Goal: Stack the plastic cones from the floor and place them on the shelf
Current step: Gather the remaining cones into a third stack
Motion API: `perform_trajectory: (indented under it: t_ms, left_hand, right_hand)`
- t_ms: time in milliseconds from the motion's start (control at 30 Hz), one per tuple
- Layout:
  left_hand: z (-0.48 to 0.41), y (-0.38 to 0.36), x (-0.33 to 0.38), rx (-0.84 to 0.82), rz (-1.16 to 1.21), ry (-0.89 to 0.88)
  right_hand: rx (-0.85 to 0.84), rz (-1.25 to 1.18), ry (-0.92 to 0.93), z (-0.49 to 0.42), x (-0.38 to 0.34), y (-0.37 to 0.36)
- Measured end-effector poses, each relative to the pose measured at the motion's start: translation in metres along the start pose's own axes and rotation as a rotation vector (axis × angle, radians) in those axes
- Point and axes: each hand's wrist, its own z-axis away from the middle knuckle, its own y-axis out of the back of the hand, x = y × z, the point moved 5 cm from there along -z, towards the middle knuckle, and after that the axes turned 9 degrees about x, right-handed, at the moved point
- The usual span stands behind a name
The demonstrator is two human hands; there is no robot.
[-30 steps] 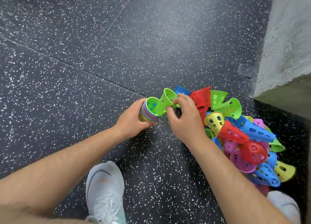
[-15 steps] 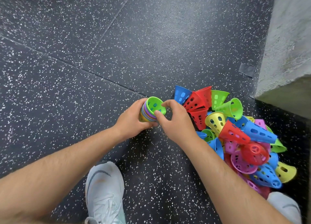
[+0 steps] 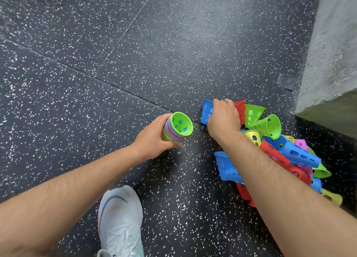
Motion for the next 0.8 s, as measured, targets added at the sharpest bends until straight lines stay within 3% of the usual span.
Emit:
perform_trajectory:
  t_ms: [167,333,433,533,800]
  left_hand:
    - [-0.001,0.0,0.0,-0.002,0.032,0.012]
    - [0.0,0.0,0.002,-0.001,0.04,0.008]
    - [0.001,0.0,0.004,0.0,0.026,0.009]
    - [0.001,0.001,0.004,0.006,0.015,0.01]
    - [0.008,0.0,0.015,0.019,0.072,0.013]
  right_hand:
    - [0.059,-0.119,-0.009,0.016,-0.003,0.003]
    - [0.014,-0.373,0.033,0.042,-0.003,-0.018]
    - [0.099,-0.517,-0.114,0.053,0.009,-0.011]
    - [0.235,-0.649,-0.15,0.056,0.015,0.011]
    - [0.216,-0.783,0.089,0.085,-0.013,0.038]
